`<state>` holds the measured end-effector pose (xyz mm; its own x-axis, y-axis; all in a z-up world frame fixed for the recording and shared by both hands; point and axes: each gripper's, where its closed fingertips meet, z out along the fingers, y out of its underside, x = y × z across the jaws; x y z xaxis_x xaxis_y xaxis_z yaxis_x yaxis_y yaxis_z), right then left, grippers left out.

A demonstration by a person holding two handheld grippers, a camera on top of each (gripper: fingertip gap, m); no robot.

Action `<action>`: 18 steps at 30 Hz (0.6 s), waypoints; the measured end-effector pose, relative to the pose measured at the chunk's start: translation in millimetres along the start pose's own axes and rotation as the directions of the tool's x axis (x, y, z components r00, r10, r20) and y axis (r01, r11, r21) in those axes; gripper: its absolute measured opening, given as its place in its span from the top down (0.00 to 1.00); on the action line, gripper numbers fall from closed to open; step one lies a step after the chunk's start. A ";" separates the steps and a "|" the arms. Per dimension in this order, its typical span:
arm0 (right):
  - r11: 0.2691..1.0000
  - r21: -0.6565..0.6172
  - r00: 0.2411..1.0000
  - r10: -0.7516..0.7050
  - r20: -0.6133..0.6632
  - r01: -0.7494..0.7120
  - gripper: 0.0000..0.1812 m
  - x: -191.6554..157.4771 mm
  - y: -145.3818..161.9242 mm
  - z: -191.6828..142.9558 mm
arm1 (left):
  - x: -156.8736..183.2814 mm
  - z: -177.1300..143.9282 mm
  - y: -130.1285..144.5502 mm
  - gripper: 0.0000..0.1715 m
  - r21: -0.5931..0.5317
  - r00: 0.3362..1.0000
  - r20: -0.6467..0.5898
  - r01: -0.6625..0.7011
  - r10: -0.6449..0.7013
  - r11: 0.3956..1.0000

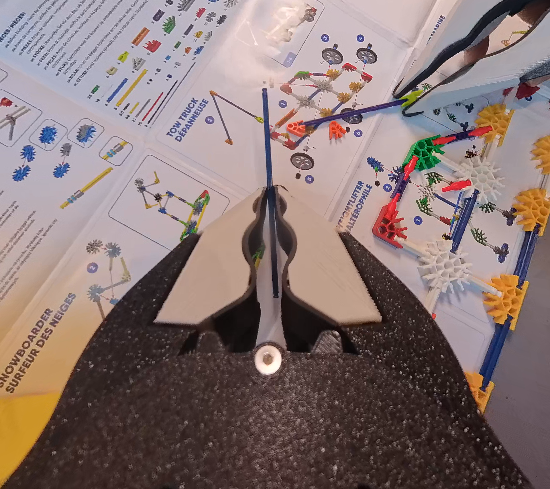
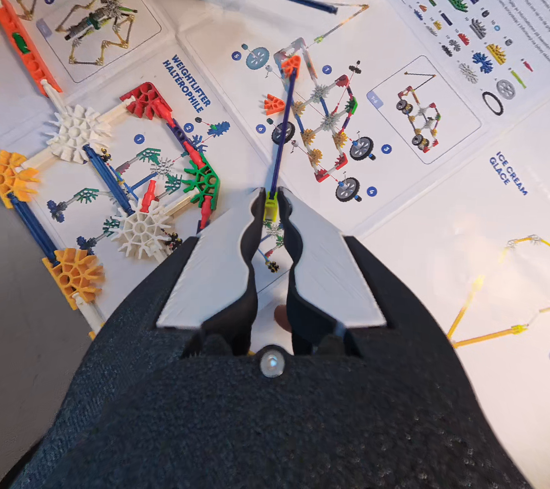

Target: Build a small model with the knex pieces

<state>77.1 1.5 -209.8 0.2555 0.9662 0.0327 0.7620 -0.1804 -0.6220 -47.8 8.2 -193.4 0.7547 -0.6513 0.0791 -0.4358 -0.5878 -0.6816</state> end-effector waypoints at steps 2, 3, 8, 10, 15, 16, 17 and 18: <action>0.999 -0.006 0.999 0.051 -0.007 -0.051 0.97 5.5 2.4 -1.2 | -0.4 -3.7 -0.7 1.00 0.012 1.000 -0.003 0.008 -0.008 1.000; 0.996 0.001 0.996 0.086 -0.019 -0.086 0.97 10.1 3.5 -3.0 | 0.3 -5.0 -1.2 1.00 0.017 1.000 -0.007 0.013 -0.013 1.000; 0.963 0.060 0.950 0.269 -0.160 -0.262 0.97 44.4 18.6 -17.8 | 5.3 -6.8 -2.6 1.00 0.023 1.000 -0.015 0.005 -0.004 1.000; 0.952 0.070 0.935 0.307 -0.177 -0.299 0.94 45.7 24.3 -22.4 | 7.2 -5.9 -1.9 1.00 0.018 1.000 -0.016 0.003 -0.002 1.000; 0.949 0.041 0.945 0.314 -0.092 -0.311 0.85 16.1 28.2 -26.3 | 12.1 -2.2 0.7 1.00 0.000 1.000 -0.020 -0.004 0.004 1.000; 0.950 0.039 0.948 0.312 -0.064 -0.310 0.85 9.3 27.4 -26.8 | 13.4 -1.4 0.9 1.00 -0.002 1.000 -0.022 -0.004 0.004 1.000; 0.951 0.039 0.951 0.308 -0.039 -0.306 0.85 3.9 26.1 -27.1 | 14.6 -0.5 1.0 1.00 -0.004 1.000 -0.024 -0.005 0.005 1.000; 0.952 0.038 0.953 0.303 -0.018 -0.302 0.86 -0.4 24.9 -26.6 | 15.9 0.4 0.9 1.00 -0.006 1.000 -0.026 -0.006 0.006 1.000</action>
<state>111.8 -8.2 -204.4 0.4852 0.8626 -0.1433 0.6257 -0.4570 -0.6322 -36.0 -2.4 -193.0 0.7394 -0.6667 0.0939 -0.4431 -0.5868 -0.6777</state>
